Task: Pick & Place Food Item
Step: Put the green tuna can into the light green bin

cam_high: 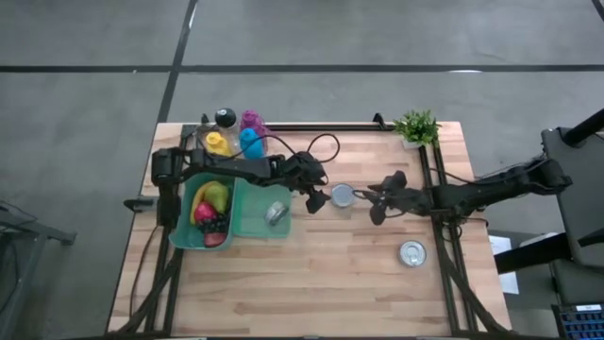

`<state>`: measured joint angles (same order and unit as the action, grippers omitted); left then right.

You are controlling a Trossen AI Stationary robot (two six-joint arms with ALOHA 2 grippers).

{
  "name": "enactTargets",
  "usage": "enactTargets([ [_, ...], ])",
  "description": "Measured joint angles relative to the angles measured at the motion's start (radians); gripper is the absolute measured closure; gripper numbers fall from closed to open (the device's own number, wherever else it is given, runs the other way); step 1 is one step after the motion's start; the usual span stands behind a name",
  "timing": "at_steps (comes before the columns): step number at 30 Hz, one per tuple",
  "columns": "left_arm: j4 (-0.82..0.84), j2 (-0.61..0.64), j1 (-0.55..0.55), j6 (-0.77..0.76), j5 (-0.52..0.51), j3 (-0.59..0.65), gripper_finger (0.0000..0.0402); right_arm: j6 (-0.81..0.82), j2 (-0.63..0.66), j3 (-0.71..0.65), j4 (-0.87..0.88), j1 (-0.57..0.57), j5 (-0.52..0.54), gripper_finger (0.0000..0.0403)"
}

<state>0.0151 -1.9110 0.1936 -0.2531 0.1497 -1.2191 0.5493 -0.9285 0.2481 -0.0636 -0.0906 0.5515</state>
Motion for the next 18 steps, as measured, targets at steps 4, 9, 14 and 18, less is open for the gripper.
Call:
enactTargets([
  [4, -0.001, 0.000, 0.002, 0.003, -0.004, 0.000, 0.0106, 0.002, 0.001, -0.064, -0.145, 0.003, -0.002, 0.0256],
  [9, -0.034, 0.000, 0.002, 0.018, -0.003, 0.000, 0.0106, 0.002, -0.038, -0.075, -0.165, 0.004, 0.006, 0.0256],
  [14, -0.042, 0.000, 0.004, 0.022, -0.003, 0.000, 0.0106, 0.001, -0.099, -0.073, -0.158, 0.004, 0.040, 0.0256],
  [18, -0.049, -0.009, 0.005, 0.040, -0.003, 0.000, 0.0106, 0.027, -0.155, -0.073, -0.162, 0.004, 0.049, 0.0256],
])
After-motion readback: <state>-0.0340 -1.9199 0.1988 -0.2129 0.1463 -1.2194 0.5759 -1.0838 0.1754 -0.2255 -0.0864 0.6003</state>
